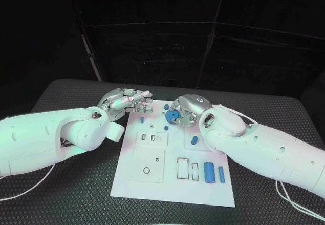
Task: Assemble the parts on the task board
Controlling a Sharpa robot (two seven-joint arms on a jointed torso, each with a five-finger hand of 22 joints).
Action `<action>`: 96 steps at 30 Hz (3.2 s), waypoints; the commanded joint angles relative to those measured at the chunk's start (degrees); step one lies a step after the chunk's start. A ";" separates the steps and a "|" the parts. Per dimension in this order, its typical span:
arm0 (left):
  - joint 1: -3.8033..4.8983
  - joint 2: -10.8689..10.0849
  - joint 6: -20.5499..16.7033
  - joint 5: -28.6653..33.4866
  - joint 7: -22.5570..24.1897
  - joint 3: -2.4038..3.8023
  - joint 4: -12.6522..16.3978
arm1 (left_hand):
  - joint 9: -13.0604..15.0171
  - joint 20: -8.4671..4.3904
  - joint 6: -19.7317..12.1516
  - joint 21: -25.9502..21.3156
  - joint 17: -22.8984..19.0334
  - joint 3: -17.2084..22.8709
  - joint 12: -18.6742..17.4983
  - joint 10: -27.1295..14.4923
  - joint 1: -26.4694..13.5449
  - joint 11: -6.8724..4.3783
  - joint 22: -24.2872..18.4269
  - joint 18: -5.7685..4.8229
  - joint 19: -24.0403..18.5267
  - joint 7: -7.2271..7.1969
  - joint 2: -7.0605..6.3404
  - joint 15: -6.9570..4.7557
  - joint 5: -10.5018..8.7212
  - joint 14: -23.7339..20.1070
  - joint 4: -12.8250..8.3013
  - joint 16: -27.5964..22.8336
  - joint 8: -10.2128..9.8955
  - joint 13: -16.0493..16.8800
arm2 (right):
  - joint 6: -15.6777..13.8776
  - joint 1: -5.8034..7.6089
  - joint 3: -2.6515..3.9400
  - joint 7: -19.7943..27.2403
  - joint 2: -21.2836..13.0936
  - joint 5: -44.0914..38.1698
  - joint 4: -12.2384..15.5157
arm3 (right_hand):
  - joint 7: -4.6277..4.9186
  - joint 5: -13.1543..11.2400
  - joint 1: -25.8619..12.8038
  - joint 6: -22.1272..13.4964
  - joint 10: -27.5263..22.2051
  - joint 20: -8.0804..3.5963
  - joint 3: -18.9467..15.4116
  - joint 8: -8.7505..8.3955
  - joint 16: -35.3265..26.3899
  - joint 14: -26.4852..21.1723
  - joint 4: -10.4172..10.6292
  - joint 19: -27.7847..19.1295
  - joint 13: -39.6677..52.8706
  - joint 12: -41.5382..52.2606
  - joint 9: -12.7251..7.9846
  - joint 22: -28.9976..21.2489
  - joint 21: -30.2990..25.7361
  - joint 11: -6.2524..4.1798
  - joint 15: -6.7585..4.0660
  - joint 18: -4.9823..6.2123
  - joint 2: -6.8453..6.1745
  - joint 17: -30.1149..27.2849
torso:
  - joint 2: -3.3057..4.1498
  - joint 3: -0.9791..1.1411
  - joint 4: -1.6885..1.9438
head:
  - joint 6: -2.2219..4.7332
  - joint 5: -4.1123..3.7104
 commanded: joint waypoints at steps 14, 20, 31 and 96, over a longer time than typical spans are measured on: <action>0.10 0.17 0.65 -0.24 0.47 0.05 0.08 | -0.04 -0.01 0.34 -0.20 -0.07 0.16 0.08 0.25 -0.27 0.26 -0.05 0.78 0.24 2.34 -0.11 0.02 0.11 0.49 -0.22 -0.20 0.12 -0.07 | -2.36 0.19 0.03 1.31 3.45 0.64 -3.66 | -1.83 -0.22 -0.78 3.47 2.73 -0.39 0.35 0.43 0.26 5.96 0.07 -0.01 10.46 0.30 0.29 0.04 0.26 -0.48 -0.42 -0.93 0.10 15.06 | 0.11 -0.01 0.03 | -0.26 0.20; 0.10 0.34 0.65 -0.24 0.46 0.05 0.03 | -0.04 -0.01 0.34 -0.20 -0.07 0.16 0.08 0.25 -0.27 0.26 -0.05 0.78 0.24 2.34 -0.11 0.02 0.11 0.49 -0.22 -0.20 0.12 -0.07 | -2.26 0.20 0.04 1.53 5.25 0.78 -5.86 | -1.83 -0.26 -0.87 3.46 2.72 -0.40 0.37 0.41 0.26 5.96 0.08 -0.01 10.45 0.30 0.28 0.02 0.26 -0.48 -0.43 -0.93 0.07 15.06 | 0.06 0.01 0.09 | -0.32 0.23; 0.11 0.47 0.58 -0.24 0.43 0.05 -0.06 | -0.04 -0.01 0.34 -0.20 -0.07 0.16 0.08 0.25 -0.27 0.26 -0.05 0.78 0.24 2.34 -0.11 0.02 0.11 0.49 -0.22 -0.20 0.12 -0.07 | -1.11 0.24 0.05 1.68 7.31 0.82 -8.51 | -1.81 -0.31 -1.09 3.38 2.69 -0.41 0.44 0.32 0.26 5.96 0.13 0.01 10.41 0.26 0.23 0.06 0.27 -0.48 -0.43 -0.94 0.04 15.06 | 0.02 0.02 -0.05 | -0.51 0.46; 0.10 0.02 0.56 -0.24 0.62 0.04 -0.70 | -0.06 0.00 0.34 -0.26 -0.13 0.31 -0.03 0.27 -0.22 0.27 -0.15 0.78 0.29 2.34 -0.13 0.03 0.10 0.55 -0.35 -0.34 0.06 -0.08 | -7.20 0.80 0.13 18.37 -13.50 30.86 2.93 | 0.78 -0.25 -5.08 -3.08 0.30 1.59 -0.13 -6.72 -0.35 5.51 2.70 -1.80 7.52 -1.97 -0.05 -2.58 -0.98 1.90 1.67 -0.48 -2.63 13.17 | -1.24 0.57 -1.14 | 0.30 0.33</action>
